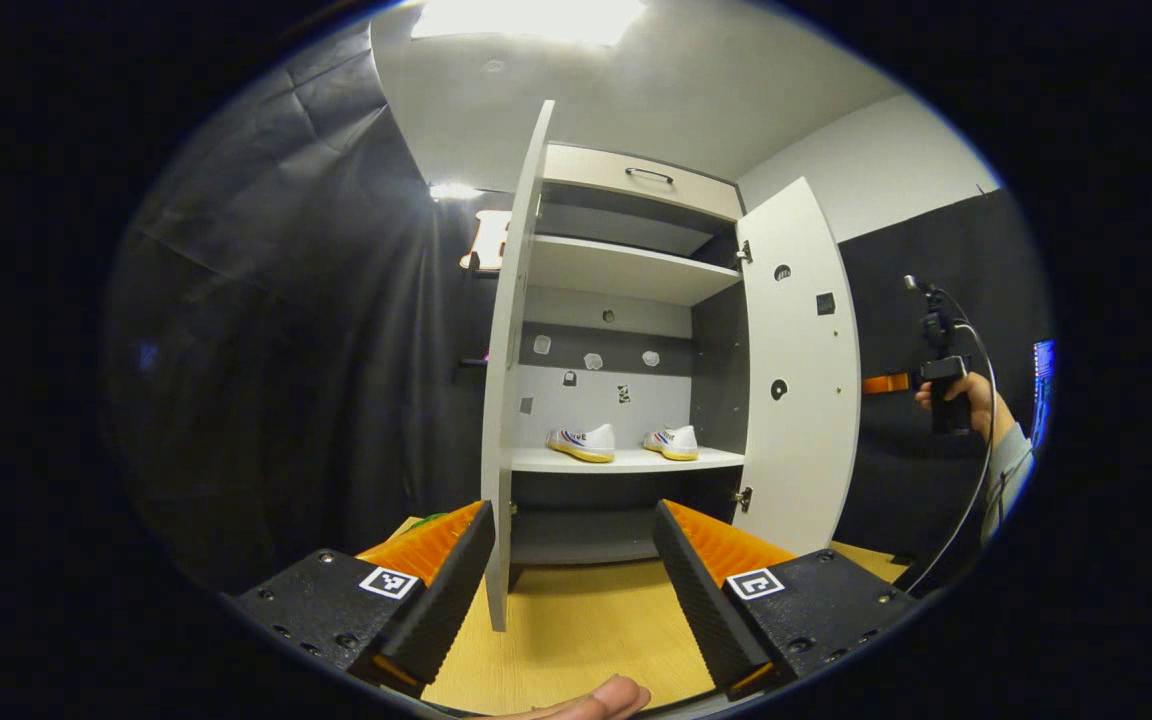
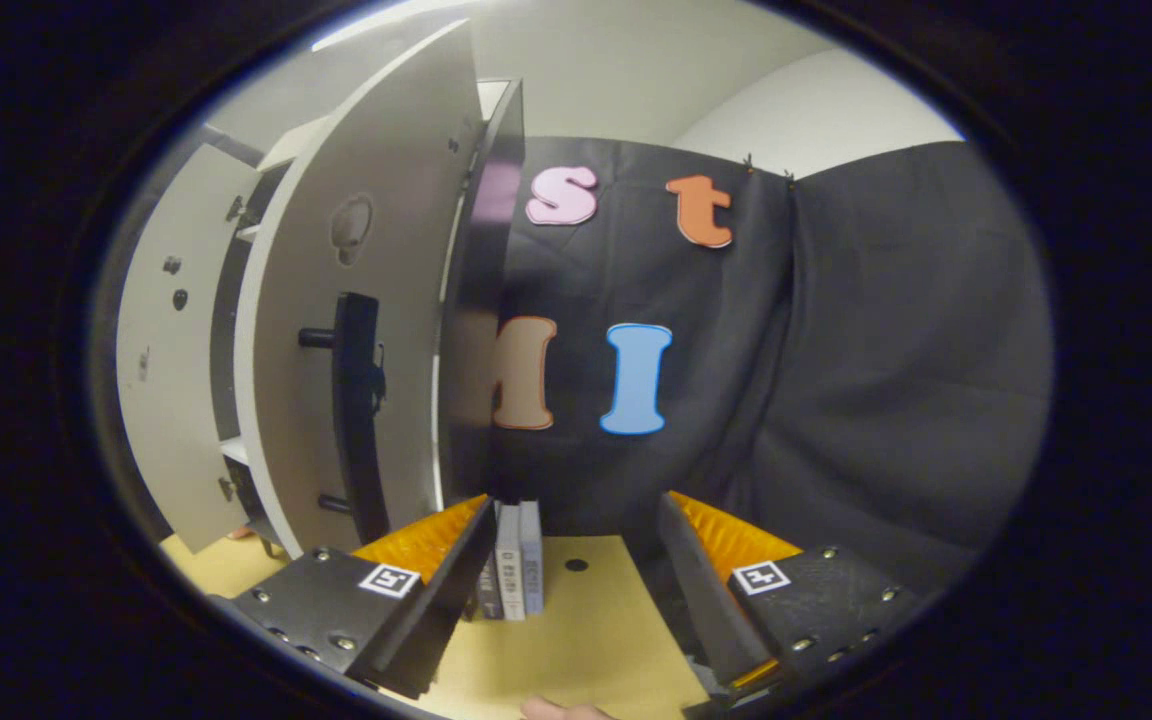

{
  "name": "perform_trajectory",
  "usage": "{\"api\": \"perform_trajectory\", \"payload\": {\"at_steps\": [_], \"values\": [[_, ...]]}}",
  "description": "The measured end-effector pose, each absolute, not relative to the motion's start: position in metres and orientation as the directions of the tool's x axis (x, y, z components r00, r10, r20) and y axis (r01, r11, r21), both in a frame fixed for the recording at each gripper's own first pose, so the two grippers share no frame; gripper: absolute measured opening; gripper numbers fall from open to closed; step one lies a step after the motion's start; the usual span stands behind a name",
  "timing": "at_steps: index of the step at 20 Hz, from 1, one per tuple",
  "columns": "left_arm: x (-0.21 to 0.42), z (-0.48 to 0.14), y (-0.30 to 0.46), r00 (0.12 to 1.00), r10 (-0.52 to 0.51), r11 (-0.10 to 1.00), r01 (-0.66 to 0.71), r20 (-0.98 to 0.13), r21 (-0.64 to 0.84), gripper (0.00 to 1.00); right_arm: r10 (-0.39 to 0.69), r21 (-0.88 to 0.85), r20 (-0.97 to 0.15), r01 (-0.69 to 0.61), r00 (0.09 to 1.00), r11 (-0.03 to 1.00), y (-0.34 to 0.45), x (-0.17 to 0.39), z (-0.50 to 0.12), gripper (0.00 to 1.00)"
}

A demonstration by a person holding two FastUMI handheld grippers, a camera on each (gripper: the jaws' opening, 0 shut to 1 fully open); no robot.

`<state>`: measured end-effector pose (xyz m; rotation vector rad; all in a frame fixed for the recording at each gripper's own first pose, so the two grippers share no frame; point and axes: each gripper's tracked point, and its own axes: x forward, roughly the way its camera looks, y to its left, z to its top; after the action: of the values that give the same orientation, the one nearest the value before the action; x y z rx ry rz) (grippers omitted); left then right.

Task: Grab one shoe with the right hand and put it into the shoe cabinet, grab the other shoe with the left hand and put it into the shoe cabinet; then close the right door with the right hand and the left door with the left hand.

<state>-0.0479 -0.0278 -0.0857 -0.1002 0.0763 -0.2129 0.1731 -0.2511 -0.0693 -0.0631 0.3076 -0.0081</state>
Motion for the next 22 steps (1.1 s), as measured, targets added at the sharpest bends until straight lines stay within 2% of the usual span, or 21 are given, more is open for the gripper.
{"api": "perform_trajectory", "payload": {"at_steps": [2,3,5,8,9,10,11,14,16,17,21,22], "values": [[-0.048,-0.090,-0.024,0.975,-0.209,0.974,0.201,-0.076,-0.104,0.96,-0.003,-0.118,-0.320,-0.037,0.947,0.992,-0.231,0.174,-0.075,0.98],[-0.047,-0.092,-0.021,0.976,-0.205,0.974,0.196,-0.078,-0.110,0.96,-0.014,-0.148,-0.295,-0.031,0.955,0.988,-0.229,0.174,-0.069,0.89],[-0.044,-0.096,-0.017,0.977,-0.196,0.974,0.184,-0.082,-0.130,0.96,-0.054,-0.147,-0.273,0.014,0.961,0.989,-0.235,0.176,-0.056,0.85],[-0.042,-0.105,-0.011,0.978,-0.178,0.976,0.162,-0.111,-0.145,0.96,-0.065,-0.079,-0.306,0.042,0.950,0.996,-0.227,0.172,-0.063,0.88],[-0.042,-0.107,-0.012,0.977,-0.178,0.976,0.160,-0.116,-0.149,0.99,-0.059,-0.065,-0.305,0.040,0.950,0.997,-0.225,0.172,-0.064,0.88],[-0.041,-0.108,-0.014,0.976,-0.181,0.975,0.162,-0.119,-0.154,0.97,-0.051,-0.045,-0.305,0.039,0.951,0.998,-0.221,0.171,-0.066,0.87],[-0.042,-0.110,-0.015,0.975,-0.185,0.973,0.165,-0.124,-0.159,0.97,-0.040,-0.023,-0.308,0.034,0.950,0.999,-0.216,0.170,-0.066,0.85],[-0.044,-0.112,-0.021,0.972,-0.197,0.971,0.174,-0.130,-0.165,0.97,0.022,0.022,-0.307,-0.016,0.952,1.000,-0.184,0.167,-0.069,0.88],[-0.041,-0.113,-0.024,0.970,-0.203,0.969,0.179,-0.134,-0.168,0.97,0.071,0.023,-0.307,-0.067,0.949,0.997,-0.154,0.165,-0.071,0.85],[-0.040,-0.114,-0.024,0.970,-0.203,0.969,0.179,-0.136,-0.167,0.96,0.084,0.028,-0.307,-0.079,0.948,0.996,-0.141,0.165,-0.072,0.88],[-0.040,-0.115,-0.012,0.973,-0.182,0.975,0.160,-0.139,-0.155,0.96,0.087,-0.029,-0.280,-0.099,0.956,0.995,-0.098,0.169,-0.069,0.88],[-0.041,-0.114,-0.008,0.975,-0.175,0.976,0.154,-0.137,-0.151,0.96,0.090,-0.054,-0.269,-0.108,0.959,0.993,-0.088,0.170,-0.068,0.84]]}}
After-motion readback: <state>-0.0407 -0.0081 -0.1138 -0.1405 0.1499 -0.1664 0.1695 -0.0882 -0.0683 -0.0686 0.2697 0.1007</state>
